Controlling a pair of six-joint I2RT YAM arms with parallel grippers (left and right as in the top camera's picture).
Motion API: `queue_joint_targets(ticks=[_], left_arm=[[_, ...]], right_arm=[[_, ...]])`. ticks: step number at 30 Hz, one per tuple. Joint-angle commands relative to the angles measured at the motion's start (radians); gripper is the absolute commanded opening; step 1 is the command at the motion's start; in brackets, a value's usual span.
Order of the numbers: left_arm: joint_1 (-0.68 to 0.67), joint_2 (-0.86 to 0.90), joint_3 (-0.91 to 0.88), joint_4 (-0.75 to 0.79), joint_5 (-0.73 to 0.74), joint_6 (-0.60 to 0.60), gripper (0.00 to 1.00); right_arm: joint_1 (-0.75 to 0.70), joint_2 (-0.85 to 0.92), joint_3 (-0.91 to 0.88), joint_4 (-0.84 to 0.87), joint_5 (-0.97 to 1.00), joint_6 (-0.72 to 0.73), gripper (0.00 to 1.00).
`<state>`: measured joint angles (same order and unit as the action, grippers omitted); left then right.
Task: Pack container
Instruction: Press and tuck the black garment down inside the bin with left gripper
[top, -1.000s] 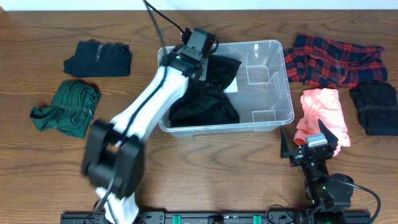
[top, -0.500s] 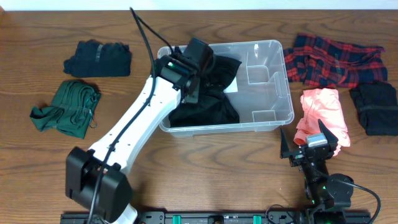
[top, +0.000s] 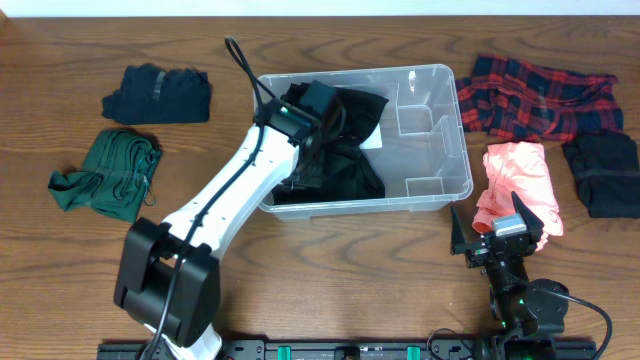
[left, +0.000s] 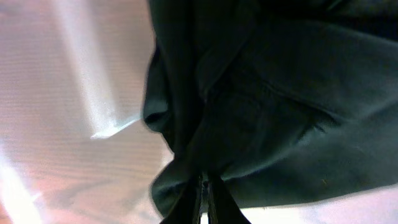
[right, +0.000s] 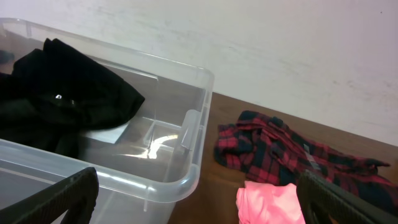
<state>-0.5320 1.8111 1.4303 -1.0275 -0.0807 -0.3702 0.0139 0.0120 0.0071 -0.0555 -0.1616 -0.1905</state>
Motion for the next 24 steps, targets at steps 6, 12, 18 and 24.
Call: queue_joint_targets(ticks=[6, 12, 18, 24], left_arm=[[0.003, 0.014, -0.108, 0.13, 0.006, -0.013, 0.06], [0.005, -0.011, 0.004, 0.106, -0.017, 0.021, 0.06], [0.005, -0.069, 0.161, 0.032, -0.097, 0.044, 0.06], [0.005, -0.166, 0.198, -0.146, -0.095, 0.04, 0.06]], right_arm=[[-0.007, -0.005, -0.002, -0.002, -0.007, -0.013, 0.99], [-0.007, -0.005, -0.002, -0.002, -0.007, -0.013, 0.99], [-0.007, -0.005, -0.002, -0.002, -0.007, -0.013, 0.99], [-0.007, -0.005, -0.002, -0.002, -0.007, -0.013, 0.99]])
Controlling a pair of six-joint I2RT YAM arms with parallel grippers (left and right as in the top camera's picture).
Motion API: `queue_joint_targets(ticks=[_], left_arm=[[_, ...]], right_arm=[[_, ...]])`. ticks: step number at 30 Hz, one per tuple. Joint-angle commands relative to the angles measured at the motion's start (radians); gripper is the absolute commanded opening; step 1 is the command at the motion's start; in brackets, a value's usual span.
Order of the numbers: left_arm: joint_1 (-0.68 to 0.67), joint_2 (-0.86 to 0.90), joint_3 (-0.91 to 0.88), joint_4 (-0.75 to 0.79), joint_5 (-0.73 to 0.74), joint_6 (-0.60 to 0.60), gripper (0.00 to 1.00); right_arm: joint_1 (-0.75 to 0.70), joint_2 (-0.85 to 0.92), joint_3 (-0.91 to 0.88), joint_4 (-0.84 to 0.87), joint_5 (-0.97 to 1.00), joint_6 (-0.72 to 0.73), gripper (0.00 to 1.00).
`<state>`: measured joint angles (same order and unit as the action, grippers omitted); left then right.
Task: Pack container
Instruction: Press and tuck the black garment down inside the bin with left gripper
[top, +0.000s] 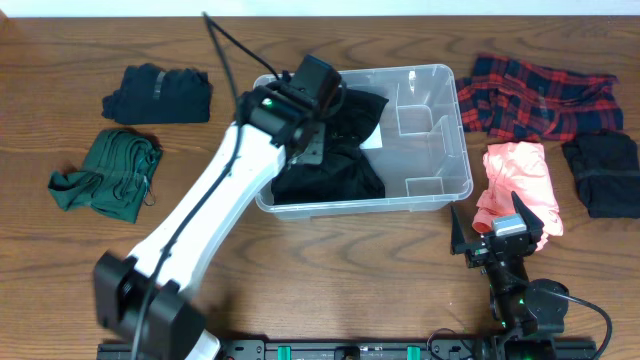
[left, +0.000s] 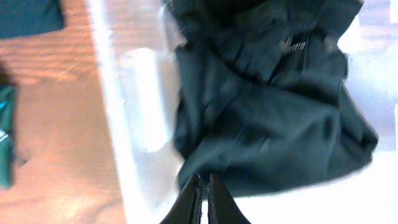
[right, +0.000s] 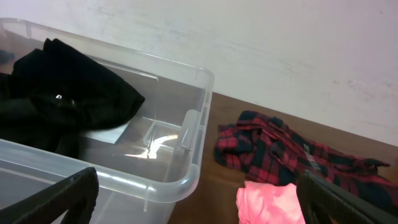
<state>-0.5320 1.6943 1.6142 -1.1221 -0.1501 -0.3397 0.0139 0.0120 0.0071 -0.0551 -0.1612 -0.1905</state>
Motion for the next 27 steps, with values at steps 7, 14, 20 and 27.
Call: queue_joint_targets(ticks=[7, 14, 20, 27], left_arm=[[0.005, -0.098, 0.013, -0.27, 0.12, -0.029, 0.06], [0.005, -0.095, -0.065, -0.326, 0.208, -0.029, 0.06], [0.005, -0.095, -0.153, -0.305, 0.207, -0.029, 0.06], [0.005, -0.095, -0.222, -0.224, 0.207, -0.029, 0.06]], right_arm=[[-0.007, -0.005, -0.002, -0.003, -0.007, -0.013, 0.99], [-0.007, -0.005, -0.002, -0.003, -0.007, -0.013, 0.99], [-0.007, -0.005, -0.002, -0.003, -0.007, -0.013, 0.99], [-0.007, -0.005, -0.002, -0.003, -0.007, -0.013, 0.99]])
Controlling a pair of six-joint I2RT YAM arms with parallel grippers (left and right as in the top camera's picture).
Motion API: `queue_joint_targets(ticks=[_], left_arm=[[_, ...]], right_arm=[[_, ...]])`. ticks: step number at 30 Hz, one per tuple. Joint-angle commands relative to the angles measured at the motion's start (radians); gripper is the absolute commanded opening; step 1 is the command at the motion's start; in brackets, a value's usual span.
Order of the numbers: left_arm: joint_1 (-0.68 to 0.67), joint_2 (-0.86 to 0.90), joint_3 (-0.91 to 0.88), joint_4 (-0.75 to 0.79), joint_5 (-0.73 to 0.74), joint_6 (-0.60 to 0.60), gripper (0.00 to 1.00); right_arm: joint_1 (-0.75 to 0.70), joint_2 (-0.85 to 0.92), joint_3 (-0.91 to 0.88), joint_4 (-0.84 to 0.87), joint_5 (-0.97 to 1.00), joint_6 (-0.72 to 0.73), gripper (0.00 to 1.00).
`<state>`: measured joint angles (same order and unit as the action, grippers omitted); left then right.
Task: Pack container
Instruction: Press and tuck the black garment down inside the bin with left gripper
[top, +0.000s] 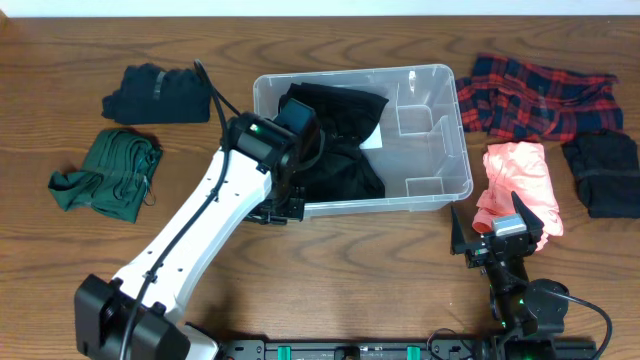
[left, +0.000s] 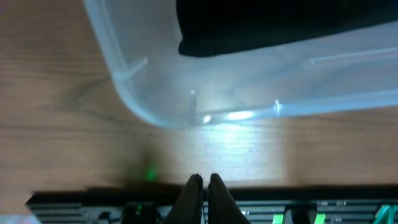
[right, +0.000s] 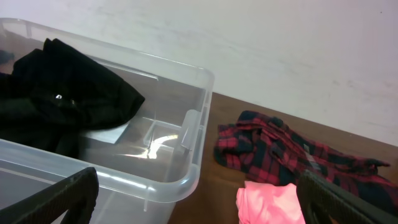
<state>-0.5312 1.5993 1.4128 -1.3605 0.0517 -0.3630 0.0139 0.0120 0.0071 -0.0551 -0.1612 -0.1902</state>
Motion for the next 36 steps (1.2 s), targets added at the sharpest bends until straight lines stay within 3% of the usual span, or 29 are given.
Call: queue_joint_targets(ticks=[1, 8, 19, 36], left_arm=[[0.004, 0.0, -0.029, 0.029, 0.005, -0.005, 0.06], [0.004, 0.002, -0.093, 0.094, -0.004, -0.005, 0.06], [0.004, 0.002, -0.095, 0.176, -0.196, -0.005, 0.07], [0.005, 0.001, -0.095, 0.145, -0.191, -0.005, 0.07]], right_arm=[[-0.007, -0.005, -0.002, -0.003, -0.007, -0.013, 0.99], [-0.007, -0.005, -0.002, -0.003, -0.007, -0.013, 0.99], [-0.007, -0.005, -0.002, -0.003, -0.007, -0.013, 0.99], [-0.007, -0.005, -0.002, -0.003, -0.007, -0.013, 0.99]])
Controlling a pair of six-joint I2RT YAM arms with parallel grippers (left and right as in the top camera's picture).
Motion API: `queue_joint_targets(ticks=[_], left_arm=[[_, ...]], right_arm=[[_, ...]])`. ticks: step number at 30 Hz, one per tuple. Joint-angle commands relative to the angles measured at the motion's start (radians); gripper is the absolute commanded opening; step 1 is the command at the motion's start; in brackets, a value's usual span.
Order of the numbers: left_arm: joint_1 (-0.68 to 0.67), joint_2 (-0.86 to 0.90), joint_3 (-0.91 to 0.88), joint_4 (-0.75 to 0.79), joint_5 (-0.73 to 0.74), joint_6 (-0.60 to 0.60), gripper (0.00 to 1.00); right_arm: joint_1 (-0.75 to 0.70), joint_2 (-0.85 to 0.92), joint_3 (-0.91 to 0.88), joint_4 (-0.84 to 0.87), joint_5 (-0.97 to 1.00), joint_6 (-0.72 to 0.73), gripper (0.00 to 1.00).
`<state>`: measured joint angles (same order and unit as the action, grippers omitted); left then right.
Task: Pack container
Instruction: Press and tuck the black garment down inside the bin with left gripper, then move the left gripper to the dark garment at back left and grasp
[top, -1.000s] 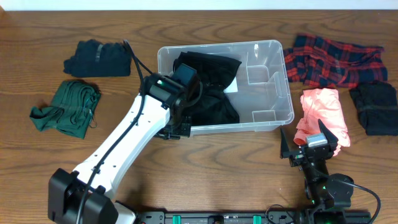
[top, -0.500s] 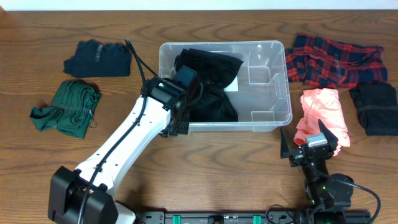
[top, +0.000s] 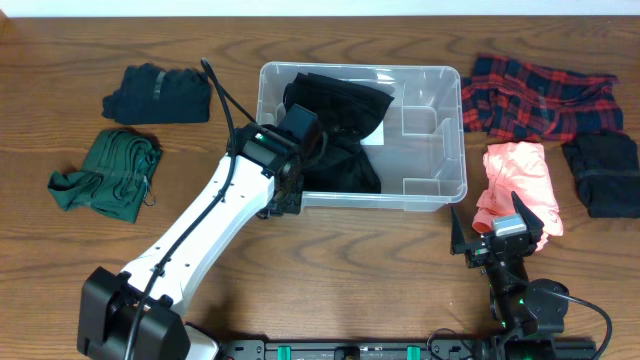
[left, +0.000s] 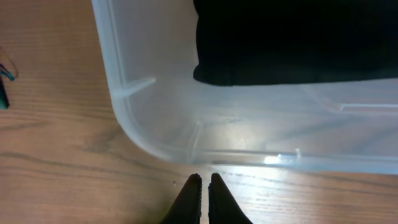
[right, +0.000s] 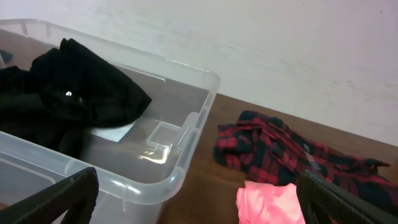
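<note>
The clear plastic container (top: 456, 150) stands at the table's middle, with a black garment (top: 335, 115) bunched in its left half. My left gripper (top: 283, 206) is shut and empty, just outside the container's front-left corner (left: 127, 115). In the left wrist view the shut gripper (left: 203, 178) points at that corner over bare wood, and the black garment (left: 292, 43) shows through the wall. My right gripper (top: 488, 224) stands open near the front edge, right of the container (right: 186, 165), holding nothing (right: 199, 202).
Left of the container lie a dark folded garment (top: 157, 93) and a green one (top: 105, 172). To its right lie a red plaid shirt (top: 535, 95), a pink garment (top: 520, 178) and a black folded one (top: 603, 172). Small dividers sit in the container's right half.
The container has shifted a little and now sits squarer to the table. My left gripper, still shut, stays at its front-left corner, slightly closer to it. The right arm has not moved.
My left gripper was shut down inside the container against the black garment. Then it was higher above the garment and the left rim. Then it was outside the front-left corner, and now the container has turned slightly beside it.
</note>
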<state>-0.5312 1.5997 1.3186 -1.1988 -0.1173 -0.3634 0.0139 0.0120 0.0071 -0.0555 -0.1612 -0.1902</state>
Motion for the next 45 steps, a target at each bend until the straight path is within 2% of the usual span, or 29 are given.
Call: queue_joint_targets(ticks=[1, 10, 23, 27, 30, 33, 36, 38, 45], left_arm=[[0.005, 0.0, -0.001, -0.023, -0.023, -0.005, 0.07], [0.065, -0.014, 0.008, -0.023, -0.034, 0.017, 0.07], [0.404, -0.021, 0.01, 0.047, -0.034, 0.04, 0.08], [0.489, -0.021, 0.01, 0.108, -0.034, 0.04, 0.17], [0.539, -0.021, 0.01, 0.172, -0.034, 0.04, 0.28], [0.574, -0.021, 0.01, 0.261, -0.033, 0.04, 0.5], [0.596, -0.021, 0.01, 0.349, -0.034, 0.04, 0.67], [0.607, -0.021, 0.01, 0.401, -0.034, 0.041, 0.7], [0.624, -0.017, 0.01, 0.609, -0.034, 0.05, 0.71]], right_arm=[[-0.007, -0.005, -0.002, -0.002, -0.007, -0.013, 0.99], [-0.007, -0.005, -0.002, -0.002, -0.007, -0.013, 0.99], [-0.007, -0.005, -0.002, -0.002, -0.007, -0.013, 0.99], [-0.007, -0.005, -0.002, -0.002, -0.007, -0.013, 0.99], [-0.007, -0.005, -0.002, -0.002, -0.007, -0.013, 0.99], [-0.007, -0.005, -0.002, -0.002, -0.007, -0.013, 0.99], [-0.007, -0.005, -0.002, -0.002, -0.007, -0.013, 0.99], [-0.007, -0.005, -0.002, -0.002, -0.007, -0.013, 0.99], [-0.007, -0.005, -0.002, -0.002, -0.007, -0.013, 0.99]])
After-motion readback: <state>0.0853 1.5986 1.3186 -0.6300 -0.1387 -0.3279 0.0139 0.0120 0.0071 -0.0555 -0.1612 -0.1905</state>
